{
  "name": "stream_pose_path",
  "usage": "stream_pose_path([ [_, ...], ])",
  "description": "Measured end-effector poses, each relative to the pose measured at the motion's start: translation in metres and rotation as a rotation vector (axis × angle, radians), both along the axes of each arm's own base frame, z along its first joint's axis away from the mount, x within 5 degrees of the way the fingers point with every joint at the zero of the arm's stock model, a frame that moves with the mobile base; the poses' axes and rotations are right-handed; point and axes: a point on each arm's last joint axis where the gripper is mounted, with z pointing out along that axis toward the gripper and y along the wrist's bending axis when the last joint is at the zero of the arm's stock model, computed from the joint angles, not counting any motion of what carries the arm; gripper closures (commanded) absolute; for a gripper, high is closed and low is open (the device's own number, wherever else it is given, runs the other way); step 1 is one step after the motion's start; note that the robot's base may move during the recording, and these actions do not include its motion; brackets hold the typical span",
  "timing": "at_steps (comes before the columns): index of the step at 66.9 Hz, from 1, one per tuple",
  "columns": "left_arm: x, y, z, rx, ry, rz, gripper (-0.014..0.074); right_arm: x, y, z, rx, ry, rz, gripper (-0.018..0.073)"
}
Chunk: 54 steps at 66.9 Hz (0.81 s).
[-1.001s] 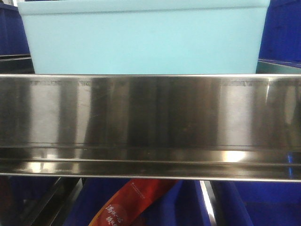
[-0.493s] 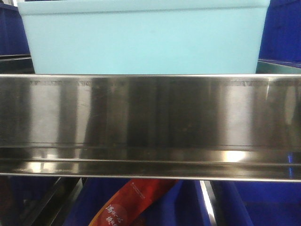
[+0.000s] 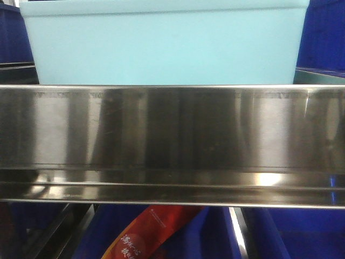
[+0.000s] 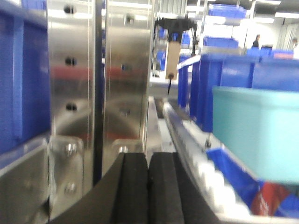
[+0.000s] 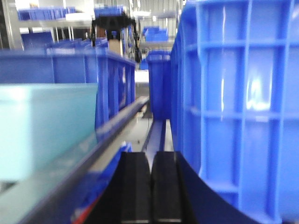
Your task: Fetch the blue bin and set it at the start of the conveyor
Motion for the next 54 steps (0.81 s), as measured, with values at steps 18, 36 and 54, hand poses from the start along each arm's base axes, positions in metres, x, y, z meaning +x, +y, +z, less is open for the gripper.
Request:
stream_pose_path([
  [18, -0.014, 0.002, 0.061, 0.049, -0.069, 0.029, 0.0510, -0.021, 0.002, 0.071, -0.001, -0.060, 0.013, 0.0645],
  [36, -0.004, 0.004, 0.119, 0.082, 0.005, 0.061, 0.0079, -0.010, 0.002, 0.116, 0.002, -0.003, 0.017, 0.0041],
  [54, 0.019, 0.000, 0.135, 0.087, 0.087, -0.004, 0.0092, 0.014, 0.002, 0.118, 0.010, 0.091, 0.036, 0.0013],
])
